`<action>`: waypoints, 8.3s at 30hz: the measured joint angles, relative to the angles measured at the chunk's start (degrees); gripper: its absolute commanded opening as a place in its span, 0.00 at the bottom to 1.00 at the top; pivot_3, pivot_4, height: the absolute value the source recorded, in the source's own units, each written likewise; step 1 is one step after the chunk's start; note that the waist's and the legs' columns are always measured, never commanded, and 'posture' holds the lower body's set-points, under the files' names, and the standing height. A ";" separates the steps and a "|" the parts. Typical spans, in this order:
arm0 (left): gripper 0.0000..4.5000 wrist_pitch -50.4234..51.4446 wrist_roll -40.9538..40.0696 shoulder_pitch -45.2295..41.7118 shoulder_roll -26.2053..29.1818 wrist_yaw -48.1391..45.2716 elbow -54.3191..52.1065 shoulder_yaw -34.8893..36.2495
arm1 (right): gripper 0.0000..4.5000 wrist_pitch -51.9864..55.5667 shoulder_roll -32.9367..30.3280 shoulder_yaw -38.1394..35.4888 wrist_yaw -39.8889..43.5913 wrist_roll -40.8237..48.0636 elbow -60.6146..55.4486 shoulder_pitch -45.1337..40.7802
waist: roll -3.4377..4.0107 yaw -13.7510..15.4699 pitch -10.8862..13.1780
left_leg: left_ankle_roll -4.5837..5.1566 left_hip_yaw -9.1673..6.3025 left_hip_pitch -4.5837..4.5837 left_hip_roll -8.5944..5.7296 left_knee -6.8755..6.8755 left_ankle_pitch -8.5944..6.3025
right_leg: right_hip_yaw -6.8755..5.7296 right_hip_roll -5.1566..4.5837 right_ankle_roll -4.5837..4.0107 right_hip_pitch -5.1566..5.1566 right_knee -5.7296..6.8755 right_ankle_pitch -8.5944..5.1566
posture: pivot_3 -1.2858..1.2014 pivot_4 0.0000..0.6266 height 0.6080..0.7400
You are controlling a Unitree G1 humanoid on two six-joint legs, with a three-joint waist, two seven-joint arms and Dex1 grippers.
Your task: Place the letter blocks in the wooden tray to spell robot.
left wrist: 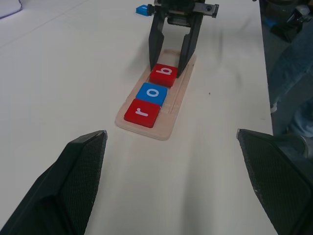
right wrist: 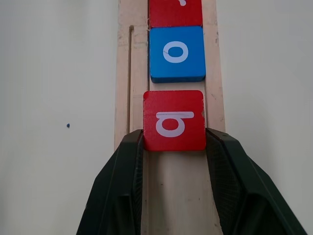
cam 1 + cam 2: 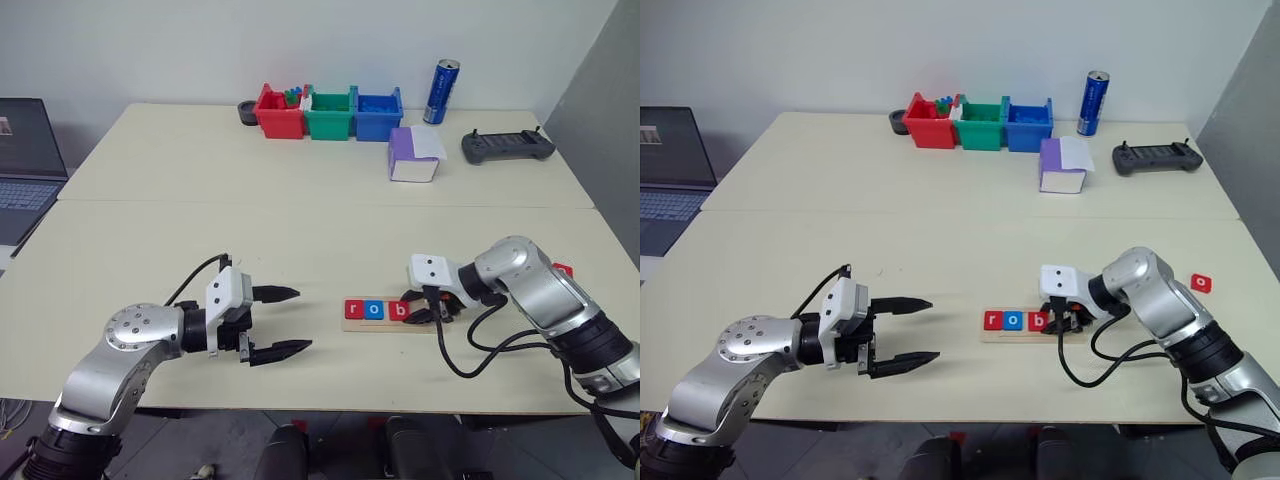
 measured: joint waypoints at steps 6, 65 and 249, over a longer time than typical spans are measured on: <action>1.00 0.03 0.00 -0.20 -0.03 -0.04 0.01 0.00 | 0.33 0.81 0.47 -0.01 -0.13 -0.14 -0.09 -0.20 | 0.00 0.00 0.00 | 0.00 0.00 0.00 0.00 0.00 0.00 | 0.00 0.00 0.00 0.00 0.00 0.00 | 0.52 0.24 1.00; 1.00 1.94 -0.02 -0.41 -0.42 -0.24 -0.87 -0.01 | 0.01 -5.05 0.29 -4.96 2.01 5.27 8.12 0.79 | 0.00 0.04 0.00 | 0.00 0.00 -0.04 0.00 0.00 0.00 | 0.00 0.00 0.00 -0.01 -0.03 0.00 | 0.52 0.24 1.00; 1.00 -0.69 1.32 -6.62 -1.28 -4.53 5.43 -3.22 | 0.32 42.43 -6.80 -40.41 -53.20 17.22 9.02 4.54 | 0.13 -0.08 -0.05 | 0.03 0.07 -0.09 -0.01 -0.03 0.00 | 0.08 0.01 0.01 -0.05 -0.06 0.01 | 0.52 0.24 1.00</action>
